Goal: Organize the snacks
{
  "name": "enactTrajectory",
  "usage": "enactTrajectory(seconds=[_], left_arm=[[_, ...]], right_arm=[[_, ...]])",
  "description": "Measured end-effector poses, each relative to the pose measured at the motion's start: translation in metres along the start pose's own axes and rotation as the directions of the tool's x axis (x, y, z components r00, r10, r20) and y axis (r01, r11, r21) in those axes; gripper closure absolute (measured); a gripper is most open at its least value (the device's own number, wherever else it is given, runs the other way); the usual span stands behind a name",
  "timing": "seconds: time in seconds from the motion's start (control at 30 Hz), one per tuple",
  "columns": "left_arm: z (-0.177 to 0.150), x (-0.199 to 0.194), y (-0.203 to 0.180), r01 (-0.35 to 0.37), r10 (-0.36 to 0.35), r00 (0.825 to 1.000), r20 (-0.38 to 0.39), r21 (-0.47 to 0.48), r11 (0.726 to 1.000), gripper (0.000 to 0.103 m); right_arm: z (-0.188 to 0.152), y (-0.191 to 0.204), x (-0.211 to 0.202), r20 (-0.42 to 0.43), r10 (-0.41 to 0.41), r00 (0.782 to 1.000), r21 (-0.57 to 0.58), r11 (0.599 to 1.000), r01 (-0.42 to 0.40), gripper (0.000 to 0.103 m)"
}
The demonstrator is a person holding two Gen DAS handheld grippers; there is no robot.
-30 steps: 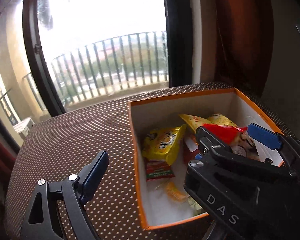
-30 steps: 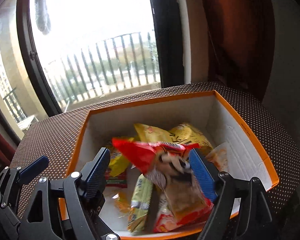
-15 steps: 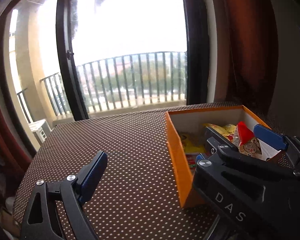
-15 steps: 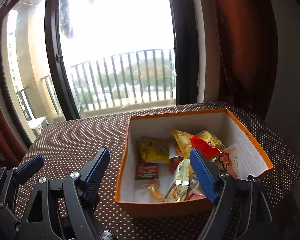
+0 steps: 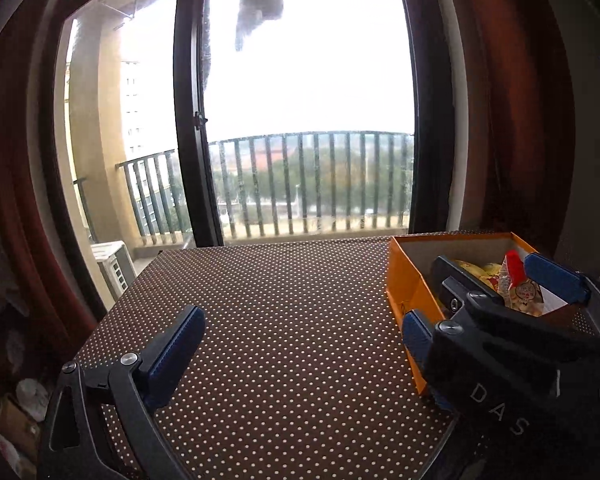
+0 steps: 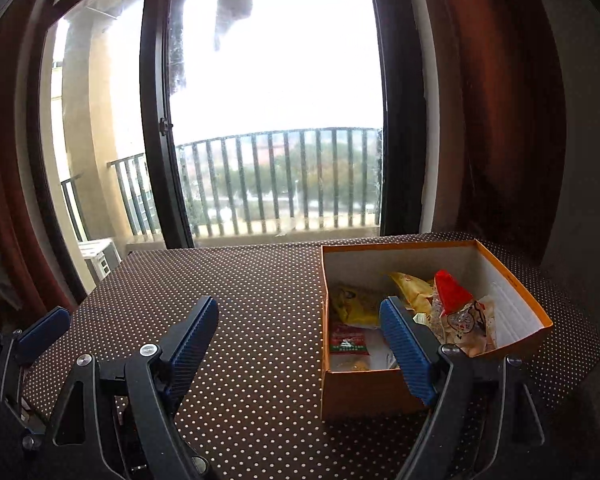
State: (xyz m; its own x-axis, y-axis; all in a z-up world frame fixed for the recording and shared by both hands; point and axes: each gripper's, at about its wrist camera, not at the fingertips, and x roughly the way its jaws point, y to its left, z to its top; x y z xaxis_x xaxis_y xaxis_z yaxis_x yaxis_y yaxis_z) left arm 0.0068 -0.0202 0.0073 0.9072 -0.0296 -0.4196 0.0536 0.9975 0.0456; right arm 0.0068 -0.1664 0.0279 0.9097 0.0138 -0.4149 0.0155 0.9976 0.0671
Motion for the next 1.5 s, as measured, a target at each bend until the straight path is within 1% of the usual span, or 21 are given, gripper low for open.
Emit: enactTrajectory(seconds=[0.3, 0.47, 0.67, 0.9, 1.0, 1.13, 1.5], left_arm=[[-0.019, -0.013, 0.024, -0.028, 0.029, 1.000, 0.008, -0.053, 0.998, 0.001], [-0.018, -0.016, 0.027, -0.037, 0.038, 0.999, 0.018, -0.063, 0.997, 0.001], [-0.018, -0.021, 0.033, -0.034, 0.037, 0.999, 0.030, -0.080, 0.996, 0.000], [-0.018, -0.022, 0.028, -0.029, 0.032, 0.999, 0.031, -0.067, 0.997, 0.000], [-0.017, -0.021, 0.028, -0.025, 0.027, 0.999, 0.026, -0.065, 0.998, 0.000], [-0.017, -0.020, 0.027, -0.035, 0.036, 0.999, 0.023, -0.048, 0.998, 0.001], [-0.016, -0.018, 0.029, -0.019, 0.020, 1.000, 0.014, -0.051, 0.999, 0.001]], right_arm=[[-0.015, 0.001, -0.016, 0.024, 0.015, 1.000, 0.007, 1.000, -0.015, 0.014], [-0.018, 0.002, -0.023, 0.049, 0.015, 0.999, 0.000, 1.000, -0.015, 0.011], [-0.018, 0.000, -0.029, 0.069, 0.019, 0.997, 0.007, 1.000, -0.020, 0.011], [-0.021, -0.005, -0.030, 0.066, 0.022, 0.998, 0.024, 0.999, -0.024, 0.011], [-0.021, -0.006, -0.029, 0.052, 0.029, 0.998, 0.036, 0.999, -0.031, 0.011], [-0.023, -0.005, -0.027, 0.038, 0.014, 0.999, 0.031, 0.999, -0.015, 0.011], [-0.022, -0.007, -0.024, 0.023, 0.005, 1.000, 0.040, 0.999, -0.006, 0.011]])
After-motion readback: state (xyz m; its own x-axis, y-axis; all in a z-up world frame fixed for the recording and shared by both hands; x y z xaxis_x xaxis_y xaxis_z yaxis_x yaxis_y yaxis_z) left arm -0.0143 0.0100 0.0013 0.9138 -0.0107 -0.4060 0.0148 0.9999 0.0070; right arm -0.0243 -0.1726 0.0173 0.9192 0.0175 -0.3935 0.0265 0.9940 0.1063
